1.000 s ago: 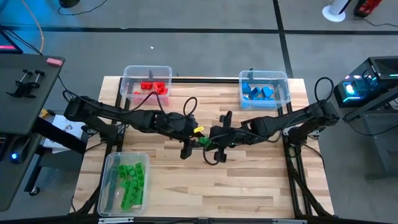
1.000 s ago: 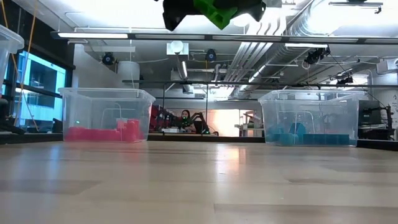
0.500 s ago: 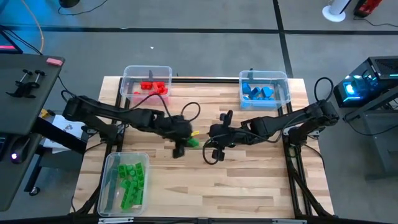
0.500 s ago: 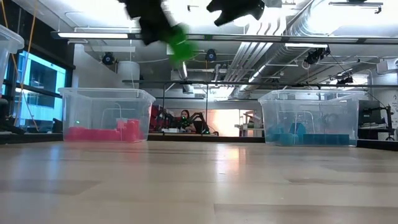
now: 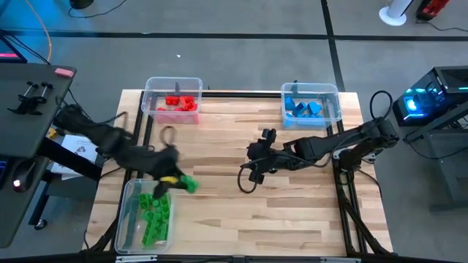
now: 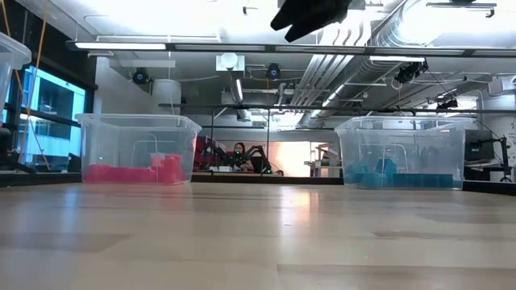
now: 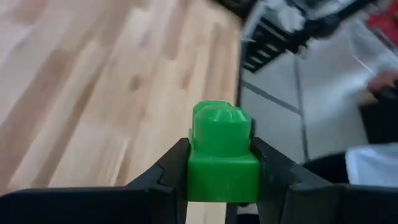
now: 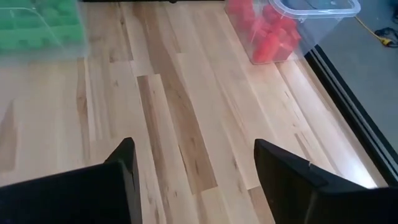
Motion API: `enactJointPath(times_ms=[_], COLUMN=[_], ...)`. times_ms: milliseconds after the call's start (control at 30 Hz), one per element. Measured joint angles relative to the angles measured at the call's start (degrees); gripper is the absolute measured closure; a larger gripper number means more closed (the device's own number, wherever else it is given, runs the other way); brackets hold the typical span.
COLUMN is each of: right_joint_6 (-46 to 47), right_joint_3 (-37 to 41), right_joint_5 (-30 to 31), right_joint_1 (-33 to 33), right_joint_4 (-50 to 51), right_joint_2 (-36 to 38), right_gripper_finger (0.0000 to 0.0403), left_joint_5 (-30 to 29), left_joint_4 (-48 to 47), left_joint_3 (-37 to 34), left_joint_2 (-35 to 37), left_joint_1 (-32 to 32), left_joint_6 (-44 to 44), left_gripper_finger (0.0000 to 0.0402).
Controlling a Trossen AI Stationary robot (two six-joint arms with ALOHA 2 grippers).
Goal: Sort blocks
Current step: Put the green game piece into the bottom left transparent bin, then return to Home Position
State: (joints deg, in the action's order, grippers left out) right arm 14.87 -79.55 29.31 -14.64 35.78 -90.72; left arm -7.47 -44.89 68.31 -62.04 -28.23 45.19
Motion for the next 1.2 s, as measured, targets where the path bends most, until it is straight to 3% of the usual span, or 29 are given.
enactJointPath(times_ms=[167, 267, 333, 467, 633, 700, 800, 933, 1100, 1200], right_joint_6=[0.1, 0.1, 0.3, 1.8, 3.6, 5.1, 7.2, 10.4, 14.7, 16.5], right_joint_3=[0.0, 0.0, 0.0, 0.0, 0.0, 0.0, 0.0, 0.0, 0.1, 0.1], right_joint_5=[-1.0, -1.8, -2.0, -2.9, -3.2, -3.4, -3.5, -5.2, -5.9, -5.9], right_joint_1=[1.2, 1.5, 1.5, 1.5, 1.5, 1.5, 1.5, 1.5, 1.5, 1.6], right_joint_4=[0.0, 0.0, 0.2, 1.0, 1.0, 1.0, 1.0, 0.3, -3.8, -8.8], right_joint_2=[0.0, 0.0, 0.0, 0.0, 0.0, 0.0, 0.0, 0.0, 0.0, 0.0], right_gripper_finger=[0.0213, 0.0213, 0.0213, 0.0213, 0.0213, 0.0213, 0.0213, 0.0213, 0.0213, 0.0213], left_joint_5=[-17.2, -19.6, -16.9, -5.9, 2.1, 4.4, 8.5, 11.8, 6.1, -1.6], left_joint_4=[-11.0, -14.4, -15.5, -19.3, -26.3, -26.5, -25.6, -20.6, -14.2, -13.0], left_joint_3=[-0.1, -0.6, -2.3, -5.7, -8.3, -8.5, -8.5, -8.5, -8.5, -8.5], left_joint_2=[4.5, 4.6, 4.3, 4.3, 4.3, 4.3, 4.3, 4.6, 5.8, 9.1], left_joint_1=[-13.9, -21.1, -24.6, -29.1, -30.8, -30.1, -29.4, -27.6, -22.1, -14.4], left_joint_6=[16.0, 22.0, 25.3, 33.6, 45.0, 46.5, 44.9, 32.1, 13.9, 0.6], left_gripper_finger=[0.03, 0.03, 0.03, 0.03, 0.03, 0.0281, 0.0191, 0.0087, 0.0051, 0.0052])
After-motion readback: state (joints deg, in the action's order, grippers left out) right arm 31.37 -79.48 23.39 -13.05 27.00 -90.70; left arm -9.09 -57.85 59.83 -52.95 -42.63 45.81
